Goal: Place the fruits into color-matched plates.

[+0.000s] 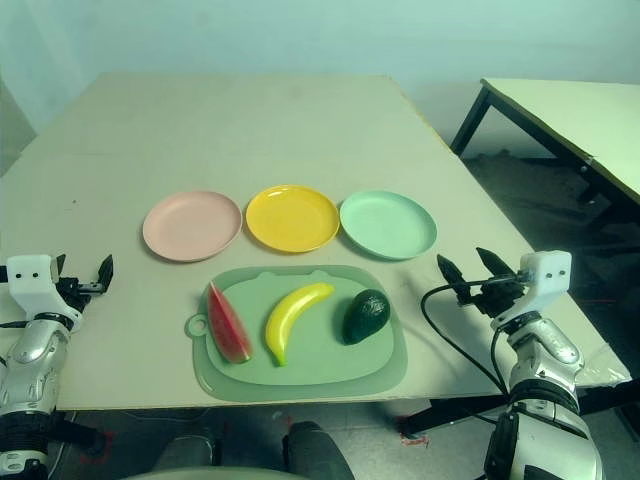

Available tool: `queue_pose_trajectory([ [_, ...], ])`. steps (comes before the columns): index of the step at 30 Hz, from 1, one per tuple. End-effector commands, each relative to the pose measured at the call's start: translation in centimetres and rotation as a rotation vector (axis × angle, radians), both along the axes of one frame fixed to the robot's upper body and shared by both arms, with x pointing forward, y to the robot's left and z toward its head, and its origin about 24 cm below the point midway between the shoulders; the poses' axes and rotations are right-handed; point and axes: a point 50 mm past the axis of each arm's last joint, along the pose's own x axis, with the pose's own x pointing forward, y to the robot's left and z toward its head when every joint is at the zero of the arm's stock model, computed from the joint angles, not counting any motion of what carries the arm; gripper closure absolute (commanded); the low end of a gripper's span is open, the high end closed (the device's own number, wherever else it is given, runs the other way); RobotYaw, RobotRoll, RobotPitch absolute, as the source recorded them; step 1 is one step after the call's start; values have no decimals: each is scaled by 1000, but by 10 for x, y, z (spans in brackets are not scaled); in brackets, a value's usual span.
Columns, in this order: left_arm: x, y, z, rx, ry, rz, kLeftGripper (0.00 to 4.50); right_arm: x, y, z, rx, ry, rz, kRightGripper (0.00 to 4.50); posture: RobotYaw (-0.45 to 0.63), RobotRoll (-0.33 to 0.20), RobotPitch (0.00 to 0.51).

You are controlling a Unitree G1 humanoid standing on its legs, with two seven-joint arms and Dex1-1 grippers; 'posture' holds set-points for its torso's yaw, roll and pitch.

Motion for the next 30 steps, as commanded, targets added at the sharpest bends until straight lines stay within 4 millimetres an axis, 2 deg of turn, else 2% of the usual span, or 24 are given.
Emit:
queue_pose_trajectory([
  [1,-5,13,-1,14,10,9,0,1,5,-2,0,-11,15,7,-34,0,32],
  [3,-6,24,5,34,-9,0,0,3,14,-10,24,-6,26,7,-22,0,15],
  [4,-6,28,8,35,-21,-3,0,4,17,-13,33,1,32,7,-18,0,25],
  [8,-6,25,20,-42,-85,-102,0,6,25,-16,22,11,86,7,-10,0,17],
  [13,-16,14,28,-133,-78,-439,0,3,24,-18,24,15,84,7,-31,0,22],
  [15,-24,4,34,-114,-24,-700,0,1,20,-15,16,15,84,7,-24,0,21],
  [17,-29,-1,37,-89,33,-876,0,0,17,-14,9,22,87,7,-35,0,21],
  [23,-29,-15,47,-27,109,-1182,0,-4,11,-4,-31,10,125,7,-72,0,14],
  [30,-32,-28,45,22,140,-1409,0,-12,4,-2,-57,30,142,7,-91,0,13],
])
